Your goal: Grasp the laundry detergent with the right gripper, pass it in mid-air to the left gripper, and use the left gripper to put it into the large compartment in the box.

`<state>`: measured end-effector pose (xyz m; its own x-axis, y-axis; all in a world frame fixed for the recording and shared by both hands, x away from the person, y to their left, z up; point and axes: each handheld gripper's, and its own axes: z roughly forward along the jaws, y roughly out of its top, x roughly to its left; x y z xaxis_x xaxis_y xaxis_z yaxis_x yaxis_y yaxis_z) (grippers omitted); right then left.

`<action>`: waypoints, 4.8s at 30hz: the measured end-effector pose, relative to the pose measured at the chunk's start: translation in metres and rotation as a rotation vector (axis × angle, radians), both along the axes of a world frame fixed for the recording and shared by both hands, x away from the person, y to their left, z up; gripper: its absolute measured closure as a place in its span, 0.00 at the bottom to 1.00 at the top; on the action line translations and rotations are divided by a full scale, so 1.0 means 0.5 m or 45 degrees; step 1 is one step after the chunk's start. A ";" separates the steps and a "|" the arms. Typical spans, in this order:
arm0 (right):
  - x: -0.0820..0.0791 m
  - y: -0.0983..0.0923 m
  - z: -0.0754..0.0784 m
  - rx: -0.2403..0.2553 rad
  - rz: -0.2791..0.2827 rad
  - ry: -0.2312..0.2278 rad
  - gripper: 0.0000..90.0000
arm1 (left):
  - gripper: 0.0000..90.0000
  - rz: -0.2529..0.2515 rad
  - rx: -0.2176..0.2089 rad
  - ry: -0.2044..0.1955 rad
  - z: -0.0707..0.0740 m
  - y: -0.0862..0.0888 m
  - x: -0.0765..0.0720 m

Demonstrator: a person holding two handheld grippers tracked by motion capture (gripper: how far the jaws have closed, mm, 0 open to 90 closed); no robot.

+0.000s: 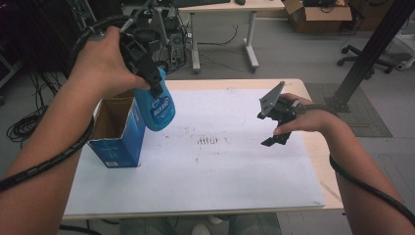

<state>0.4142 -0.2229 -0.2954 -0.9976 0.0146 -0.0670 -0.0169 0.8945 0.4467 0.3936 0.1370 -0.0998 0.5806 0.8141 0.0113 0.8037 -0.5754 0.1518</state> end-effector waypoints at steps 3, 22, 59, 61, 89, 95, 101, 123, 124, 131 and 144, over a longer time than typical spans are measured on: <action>0.000 0.002 0.000 -0.002 0.002 0.003 0.03 | 0.43 0.065 0.000 -0.005 0.013 0.016 0.004; 0.006 0.009 0.005 -0.073 0.009 0.020 0.03 | 0.43 0.499 0.014 0.010 0.064 0.133 0.030; 0.017 0.016 0.033 -0.195 0.017 0.070 0.03 | 0.42 0.701 0.020 0.068 -0.011 0.248 0.058; 0.017 0.017 0.034 -0.196 0.017 0.068 0.03 | 0.42 0.707 0.021 0.073 -0.021 0.251 0.059; 0.010 0.018 0.021 -0.167 0.015 0.075 0.04 | 0.42 0.691 0.037 0.122 -0.192 0.253 0.064; 0.010 0.019 0.017 -0.164 0.020 0.076 0.04 | 0.42 0.689 0.047 0.133 -0.226 0.249 0.063; 0.010 0.020 0.015 -0.161 0.020 0.079 0.04 | 0.42 0.697 0.052 0.133 -0.255 0.250 0.062; 0.009 0.023 0.009 -0.167 0.023 0.089 0.04 | 0.42 0.716 0.047 0.164 -0.335 0.260 0.065; 0.009 0.023 0.009 -0.168 0.023 0.089 0.04 | 0.42 0.717 0.049 0.166 -0.336 0.260 0.065; 0.010 0.019 0.008 -0.165 0.019 0.090 0.03 | 0.42 0.717 0.044 0.169 -0.347 0.261 0.066; 0.008 0.017 0.001 -0.162 0.016 0.097 0.04 | 0.42 0.714 0.055 0.177 -0.364 0.261 0.067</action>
<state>0.4183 -0.2142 -0.2947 -1.0000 -0.0017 0.0086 0.0013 0.9440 0.3300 0.4269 0.2675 -0.2821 0.0589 0.9982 0.0057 0.9982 -0.0589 0.0089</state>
